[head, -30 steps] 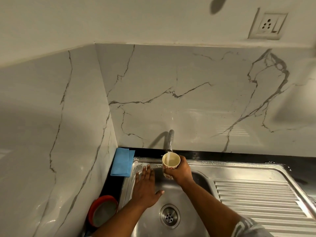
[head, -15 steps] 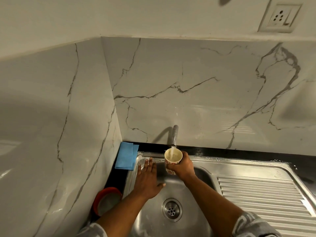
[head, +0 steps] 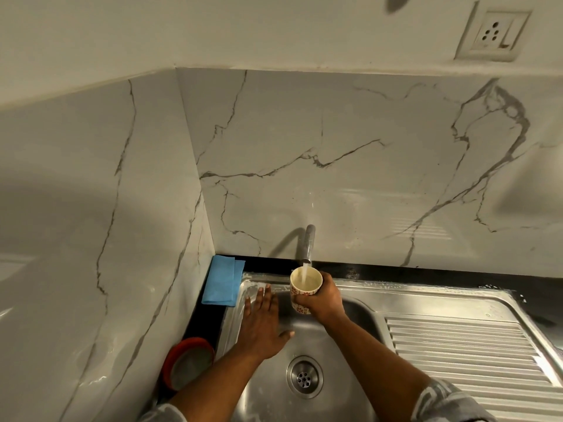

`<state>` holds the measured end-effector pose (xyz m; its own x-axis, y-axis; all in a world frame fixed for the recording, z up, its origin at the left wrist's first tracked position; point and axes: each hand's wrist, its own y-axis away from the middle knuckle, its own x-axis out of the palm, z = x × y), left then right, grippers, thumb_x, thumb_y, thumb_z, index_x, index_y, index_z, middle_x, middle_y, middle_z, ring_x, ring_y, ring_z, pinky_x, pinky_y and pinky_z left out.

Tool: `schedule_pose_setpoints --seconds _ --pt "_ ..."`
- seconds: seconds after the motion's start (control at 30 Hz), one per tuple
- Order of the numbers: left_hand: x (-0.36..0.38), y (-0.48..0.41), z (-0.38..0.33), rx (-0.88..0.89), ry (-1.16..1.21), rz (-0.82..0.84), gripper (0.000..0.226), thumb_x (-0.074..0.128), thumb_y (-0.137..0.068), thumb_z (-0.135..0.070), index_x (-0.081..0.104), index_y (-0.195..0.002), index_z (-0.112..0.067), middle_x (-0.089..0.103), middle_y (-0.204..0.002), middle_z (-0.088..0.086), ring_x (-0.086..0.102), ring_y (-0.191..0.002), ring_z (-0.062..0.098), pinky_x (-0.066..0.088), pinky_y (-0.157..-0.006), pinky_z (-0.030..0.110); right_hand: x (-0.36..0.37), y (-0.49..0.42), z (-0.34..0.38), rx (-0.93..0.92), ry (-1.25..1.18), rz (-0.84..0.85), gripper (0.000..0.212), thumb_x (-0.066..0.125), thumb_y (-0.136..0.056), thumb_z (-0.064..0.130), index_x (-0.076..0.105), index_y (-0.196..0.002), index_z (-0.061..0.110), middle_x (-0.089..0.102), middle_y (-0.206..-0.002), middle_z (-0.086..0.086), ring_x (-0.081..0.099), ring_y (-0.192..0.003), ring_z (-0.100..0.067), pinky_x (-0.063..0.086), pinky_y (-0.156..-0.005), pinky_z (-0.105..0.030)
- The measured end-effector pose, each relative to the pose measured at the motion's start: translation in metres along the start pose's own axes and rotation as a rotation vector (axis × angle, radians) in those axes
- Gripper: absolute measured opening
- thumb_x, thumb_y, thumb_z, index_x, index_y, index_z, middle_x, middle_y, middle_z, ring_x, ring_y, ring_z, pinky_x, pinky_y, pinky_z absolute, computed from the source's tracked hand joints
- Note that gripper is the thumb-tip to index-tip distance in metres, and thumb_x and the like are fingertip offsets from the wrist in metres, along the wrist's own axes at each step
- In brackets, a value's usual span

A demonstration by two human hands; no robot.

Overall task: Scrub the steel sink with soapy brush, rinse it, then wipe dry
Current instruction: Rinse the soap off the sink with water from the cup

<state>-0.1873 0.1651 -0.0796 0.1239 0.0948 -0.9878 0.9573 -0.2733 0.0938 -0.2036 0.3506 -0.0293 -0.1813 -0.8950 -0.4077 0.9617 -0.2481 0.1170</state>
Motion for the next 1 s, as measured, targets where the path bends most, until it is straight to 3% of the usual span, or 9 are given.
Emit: schedule_pose_setpoints --seconds 0.2,0.57,1.0 --pt "-0.0059 0.0005 -0.0036 0.001 0.060 0.013 0.107 0.045 -0.098 -0.077 -0.006 -0.169 -0.015 -0.017 -0.176 0.010 -0.026 -0.157 0.024 -0.018 -0.125 0.048 -0.0007 0.0005 0.0015 -0.008 -0.001 -0.001 0.093 0.099 -0.056 0.033 0.050 -0.134 0.026 0.064 -0.122 0.005 0.062 -0.113 -0.019 0.057 -0.096 -0.045" --pt "0.0010 0.0053 -0.0063 0.001 0.055 0.036 0.109 0.044 -0.097 -0.078 -0.008 -0.169 -0.015 -0.016 -0.176 0.010 -0.019 -0.162 0.028 -0.014 -0.129 0.050 -0.0026 0.0026 0.0017 -0.025 0.004 -0.012 0.091 0.099 -0.055 0.032 0.052 -0.132 0.026 0.065 -0.118 0.007 0.063 -0.109 -0.016 0.058 -0.091 -0.038" --pt "0.0023 0.0032 -0.0002 -0.002 0.037 0.039 0.109 0.044 -0.097 -0.078 -0.006 -0.169 -0.013 -0.016 -0.176 0.012 -0.019 -0.162 0.029 -0.016 -0.126 0.050 0.0031 -0.0017 0.0012 -0.021 0.005 -0.006 0.093 0.100 -0.056 0.028 0.052 -0.135 0.023 0.065 -0.121 0.003 0.062 -0.111 -0.018 0.057 -0.094 -0.041"
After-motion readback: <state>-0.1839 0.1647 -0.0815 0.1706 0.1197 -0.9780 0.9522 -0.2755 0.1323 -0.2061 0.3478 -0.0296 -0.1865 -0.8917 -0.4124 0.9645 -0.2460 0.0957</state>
